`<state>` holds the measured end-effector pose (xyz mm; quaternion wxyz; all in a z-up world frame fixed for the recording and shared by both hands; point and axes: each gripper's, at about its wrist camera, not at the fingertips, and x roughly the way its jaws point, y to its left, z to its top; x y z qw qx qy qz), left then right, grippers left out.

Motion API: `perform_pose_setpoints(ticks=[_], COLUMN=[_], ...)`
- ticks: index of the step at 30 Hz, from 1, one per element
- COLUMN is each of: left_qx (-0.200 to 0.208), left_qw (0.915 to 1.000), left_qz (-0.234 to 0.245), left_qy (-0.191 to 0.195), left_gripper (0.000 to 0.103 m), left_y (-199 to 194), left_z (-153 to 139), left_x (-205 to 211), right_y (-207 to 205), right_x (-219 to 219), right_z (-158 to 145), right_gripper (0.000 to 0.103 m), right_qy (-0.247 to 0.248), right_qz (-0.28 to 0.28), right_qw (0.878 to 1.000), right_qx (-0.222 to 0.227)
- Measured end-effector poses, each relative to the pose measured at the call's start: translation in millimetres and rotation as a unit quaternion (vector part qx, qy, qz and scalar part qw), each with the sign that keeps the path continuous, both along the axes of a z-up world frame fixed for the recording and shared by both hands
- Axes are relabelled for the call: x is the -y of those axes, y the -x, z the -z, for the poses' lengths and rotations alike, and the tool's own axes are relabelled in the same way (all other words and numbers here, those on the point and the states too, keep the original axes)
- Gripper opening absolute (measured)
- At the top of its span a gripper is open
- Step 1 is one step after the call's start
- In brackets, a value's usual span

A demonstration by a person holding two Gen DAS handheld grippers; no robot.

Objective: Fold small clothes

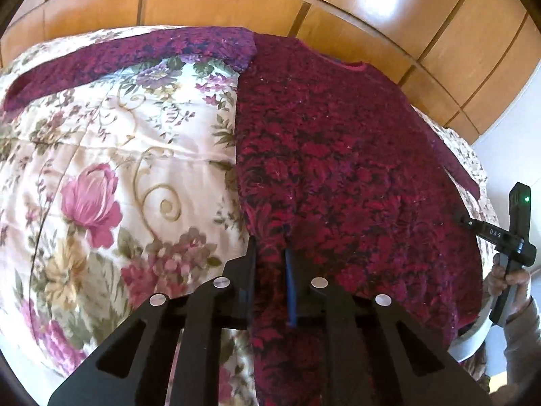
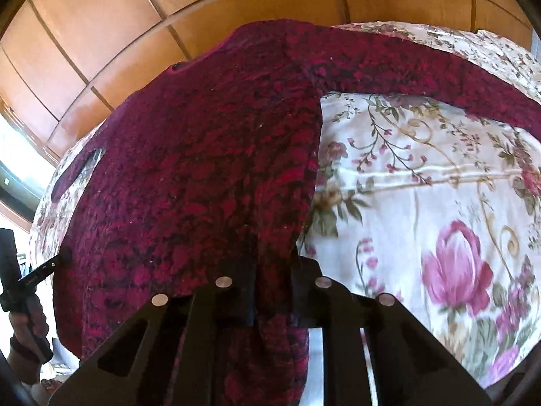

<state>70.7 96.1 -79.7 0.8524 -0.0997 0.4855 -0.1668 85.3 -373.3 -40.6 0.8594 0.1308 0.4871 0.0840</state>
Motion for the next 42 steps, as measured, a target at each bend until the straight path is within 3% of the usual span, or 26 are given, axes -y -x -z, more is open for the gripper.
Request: perform_pose_setpoints(ticks=[8,10,14,15,18,21,26,29,31,32,33,34,36,39,42], left_qx=[-0.01,0.0,0.051,0.065,0.079,0.075,0.037,0.024,0.025,0.025,0.024,0.022,0.02,0.017,0.018], left_qw=[0.9998,0.9996,0.9976,0.9966,0.9961,0.9965,0.9982,0.9982,0.998,0.998,0.9981,0.9982,0.9982,0.9986,0.9985], left_qz=[-0.003,-0.011,-0.018,-0.021,-0.01,0.005,0.021,0.022,0.025,0.026,0.025,0.024,0.024,0.022,0.025], left_qy=[-0.016,-0.028,-0.044,-0.046,-0.037,-0.038,-0.043,-0.051,-0.052,-0.052,-0.051,-0.051,-0.052,-0.046,-0.045], left_gripper=[0.017,0.027,0.035,0.042,0.046,0.046,0.046,0.051,0.055,0.057,0.059,0.059,0.059,0.062,0.066], left_y=[16.3,13.1,2.6,-1.0,-15.6,-25.9,-44.9,-46.3,-46.8,-47.6,-48.9,-49.4,-49.5,-51.2,-54.2], left_z=[-1.7,-7.2,-30.4,-36.7,-42.7,-37.5,-15.2,-3.5,-2.0,-1.6,-1.1,-0.4,1.1,1.9,1.6], left_x=[-3.2,-1.8,6.4,10.5,27.7,45.9,68.9,72.1,72.7,73.2,74.5,75.1,74.6,73.3,74.4], right_y=[7.3,0.5,-11.7,-16.0,-35.8,-57.8,-81.6,-92.6,-102.8,-114.1,-121.5,-128.9,-120.2,-110.1,-121.2], right_x=[8.0,19.5,67.1,82.5,143.9,211.1,282.6,306.3,315.5,313.4,312.9,306.0,303.9,313.7,305.9], right_z=[8.2,9.6,2.7,1.2,1.6,10.2,29.2,33.1,29.8,25.8,23.1,13.3,1.9,10.5,13.7], right_gripper=[0.015,0.023,0.06,0.06,0.06,0.057,0.054,0.053,0.049,0.026,0.011,0.011,0.009,0.009,0.009], right_qy=[-0.023,-0.05,-0.071,-0.077,-0.111,-0.151,-0.194,-0.198,-0.177,-0.154,-0.124,-0.076,-0.008,0.035,0.063], right_qz=[0.004,0.02,0.098,0.124,0.223,0.332,0.445,0.477,0.475,0.466,0.455,0.439,0.424,0.438,0.43], right_qw=[1.0,0.998,0.993,0.989,0.968,0.93,0.873,0.855,0.861,0.871,0.882,0.895,0.905,0.898,0.901], right_qx=[-0.015,-0.02,0.005,0.012,0.027,0.036,0.04,0.046,0.042,0.03,0.017,0.013,0.021,0.001,-0.015])
